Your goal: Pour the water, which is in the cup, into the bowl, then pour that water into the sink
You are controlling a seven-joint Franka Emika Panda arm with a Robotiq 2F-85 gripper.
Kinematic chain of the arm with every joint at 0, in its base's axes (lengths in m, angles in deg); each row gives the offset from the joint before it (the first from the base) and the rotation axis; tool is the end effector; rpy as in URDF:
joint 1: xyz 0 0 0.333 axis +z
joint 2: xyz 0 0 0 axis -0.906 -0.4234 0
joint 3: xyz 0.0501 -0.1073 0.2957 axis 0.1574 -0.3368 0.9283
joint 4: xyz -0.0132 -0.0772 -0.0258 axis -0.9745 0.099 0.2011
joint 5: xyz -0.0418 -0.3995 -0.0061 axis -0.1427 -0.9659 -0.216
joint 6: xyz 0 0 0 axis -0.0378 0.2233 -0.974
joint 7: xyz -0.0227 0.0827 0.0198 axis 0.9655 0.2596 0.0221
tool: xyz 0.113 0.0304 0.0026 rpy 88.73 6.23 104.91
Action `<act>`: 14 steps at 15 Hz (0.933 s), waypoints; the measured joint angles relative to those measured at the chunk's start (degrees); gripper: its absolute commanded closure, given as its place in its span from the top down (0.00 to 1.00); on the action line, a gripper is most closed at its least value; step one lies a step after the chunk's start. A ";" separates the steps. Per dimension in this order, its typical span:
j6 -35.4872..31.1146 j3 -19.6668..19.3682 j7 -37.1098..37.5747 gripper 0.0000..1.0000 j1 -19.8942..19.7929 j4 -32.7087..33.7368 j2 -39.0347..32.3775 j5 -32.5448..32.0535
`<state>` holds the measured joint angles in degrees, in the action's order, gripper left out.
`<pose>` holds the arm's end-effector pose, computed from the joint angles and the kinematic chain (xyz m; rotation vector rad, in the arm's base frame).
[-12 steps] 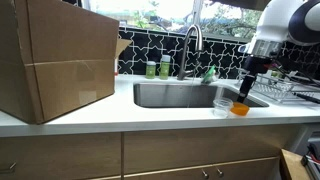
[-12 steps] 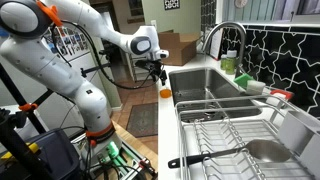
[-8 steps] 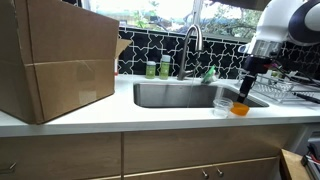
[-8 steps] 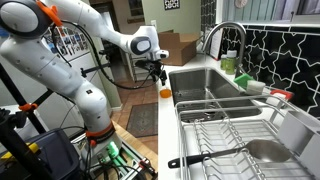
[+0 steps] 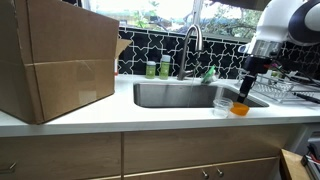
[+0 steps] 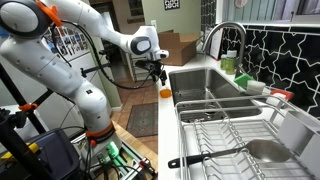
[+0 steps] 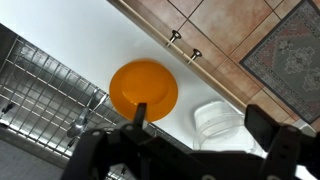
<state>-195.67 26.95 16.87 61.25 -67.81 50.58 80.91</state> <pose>0.3873 -0.0639 0.3970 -3.1119 0.1583 -0.1548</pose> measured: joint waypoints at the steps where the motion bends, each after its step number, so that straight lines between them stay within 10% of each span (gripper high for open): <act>1: 0.00 0.00 0.00 1.00 0.00 0.00 0.00 0.00; 14: -0.04 -0.19 -0.25 1.00 -2.68 5.20 -0.90 -0.12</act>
<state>-195.72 26.77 16.63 58.57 -62.61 49.68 80.79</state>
